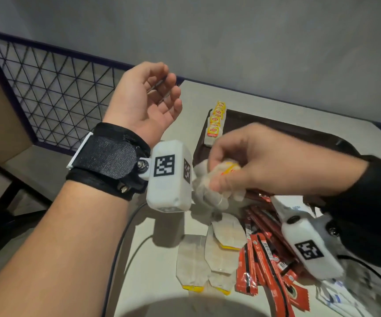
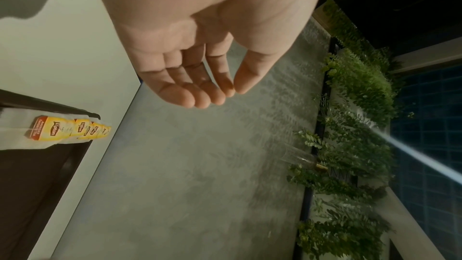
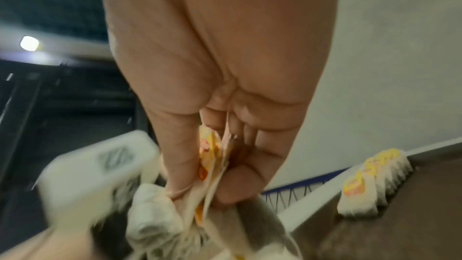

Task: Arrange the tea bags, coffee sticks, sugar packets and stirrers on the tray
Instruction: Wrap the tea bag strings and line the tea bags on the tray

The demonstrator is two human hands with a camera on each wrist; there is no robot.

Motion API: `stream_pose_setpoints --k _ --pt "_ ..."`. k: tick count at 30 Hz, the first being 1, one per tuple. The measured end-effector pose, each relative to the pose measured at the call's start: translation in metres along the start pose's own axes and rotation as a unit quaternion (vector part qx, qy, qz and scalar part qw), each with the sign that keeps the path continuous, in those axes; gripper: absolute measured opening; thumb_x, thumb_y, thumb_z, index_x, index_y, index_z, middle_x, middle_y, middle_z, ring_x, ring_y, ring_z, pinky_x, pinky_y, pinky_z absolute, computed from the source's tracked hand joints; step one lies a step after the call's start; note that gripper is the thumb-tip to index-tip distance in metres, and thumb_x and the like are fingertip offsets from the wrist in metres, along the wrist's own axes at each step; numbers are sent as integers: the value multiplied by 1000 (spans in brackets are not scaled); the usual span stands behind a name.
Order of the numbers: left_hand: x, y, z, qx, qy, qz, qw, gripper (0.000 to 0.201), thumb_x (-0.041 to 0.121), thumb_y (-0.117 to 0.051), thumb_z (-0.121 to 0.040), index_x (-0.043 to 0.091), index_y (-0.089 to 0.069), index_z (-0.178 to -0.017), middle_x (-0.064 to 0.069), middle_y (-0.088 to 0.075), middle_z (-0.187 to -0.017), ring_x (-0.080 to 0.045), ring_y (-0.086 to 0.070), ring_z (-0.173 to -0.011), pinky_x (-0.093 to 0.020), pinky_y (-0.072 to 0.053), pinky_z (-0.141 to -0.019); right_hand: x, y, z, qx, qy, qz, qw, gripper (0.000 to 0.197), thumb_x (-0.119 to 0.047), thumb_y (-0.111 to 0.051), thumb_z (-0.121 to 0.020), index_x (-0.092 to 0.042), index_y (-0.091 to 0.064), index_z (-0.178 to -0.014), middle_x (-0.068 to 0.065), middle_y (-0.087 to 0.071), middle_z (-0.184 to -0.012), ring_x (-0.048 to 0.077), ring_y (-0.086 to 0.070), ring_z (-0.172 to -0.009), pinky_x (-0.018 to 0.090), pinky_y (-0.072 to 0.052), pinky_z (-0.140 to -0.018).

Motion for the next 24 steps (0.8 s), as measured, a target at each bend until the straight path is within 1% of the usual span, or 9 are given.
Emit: stream_pose_setpoints --k 5,8,11,13,15,16,20,22,24 --pt "-8 -27 14 -67 11 -55 996 14 31 -61 -94 18 -65 -92 -2 -68 -92 -20 -66 -83 -29 -57 -75 0 63 33 101 50 -192 975 29 -16 -82 -62 -6 -68 -85 7 -72 -76 11 -64 -64 21 -55 -60" --pt "-26 -58 34 -148 34 -126 980 30 43 -56 -96 17 -65 -107 -5 -72 -104 -23 -70 -96 -36 -58 -87 -7 83 51 105 97 -242 960 37 -11 -84 -58 -5 -66 -90 7 -73 -79 13 -68 -66 22 -58 -59" --pt "-58 -95 61 -265 88 -174 944 54 56 -48 -95 13 -64 -124 -13 -70 -114 -26 -66 -103 -41 -56 -85 -15 91 61 92 119 -254 955 42 -4 -85 -62 -5 -64 -98 9 -76 -88 19 -72 -77 29 -61 -68" --pt "-80 -114 77 -324 111 -195 919 58 59 -45 -92 14 -68 -121 -14 -69 -114 -31 -61 -106 -47 -52 -92 -15 94 64 93 114 -240 960 43 -4 -81 -65 -5 -62 -104 21 -75 -96 35 -72 -83 51 -62 -74" --pt "-99 -129 84 -356 123 -220 900 55 59 -51 -93 12 -63 -121 -16 -66 -109 -39 -60 -107 -58 -51 -93 -9 97 66 84 95 -219 968 45 -5 -80 -69 -6 -63 -111 34 -69 -104 61 -65 -87 81 -47 -74" --pt "-108 -136 86 -372 133 -225 891 58 58 -57 -92 11 -60 -126 -19 -64 -111 -43 -60 -107 -61 -52 -92 -4 98 68 72 75 -205 973 47 -5 -82 -71 -7 -63 -114 36 -67 -105 68 -60 -85 87 -41 -69" --pt "-134 -141 94 -397 203 -232 865 57 51 -82 -71 13 -72 -112 -18 -68 -112 -37 -72 -98 -41 -63 -69 16 102 71 64 17 -141 988 51 0 -87 -73 -13 -64 -117 22 -74 -97 55 -66 -79 77 -50 -74" --pt "-141 -136 94 -388 210 -229 868 43 34 -79 -77 12 -71 -114 -18 -68 -112 -36 -73 -98 -35 -62 -62 23 101 71 66 4 -115 991 48 1 -85 -75 -16 -65 -115 15 -77 -98 40 -68 -79 68 -53 -84" --pt "-143 -131 94 -378 211 -221 874 39 25 -71 -80 11 -68 -117 -18 -68 -111 -37 -73 -97 -33 -62 -58 26 98 69 60 -2 -94 994 48 -4 -86 -74 -19 -66 -115 15 -76 -98 39 -68 -81 67 -56 -82"
Point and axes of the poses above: each hand's wrist, its own z-axis away from the middle knuckle, its own y-axis out of the back of the hand, x = y × z, the point moved 9 cm from there along -z, towards the middle knuckle
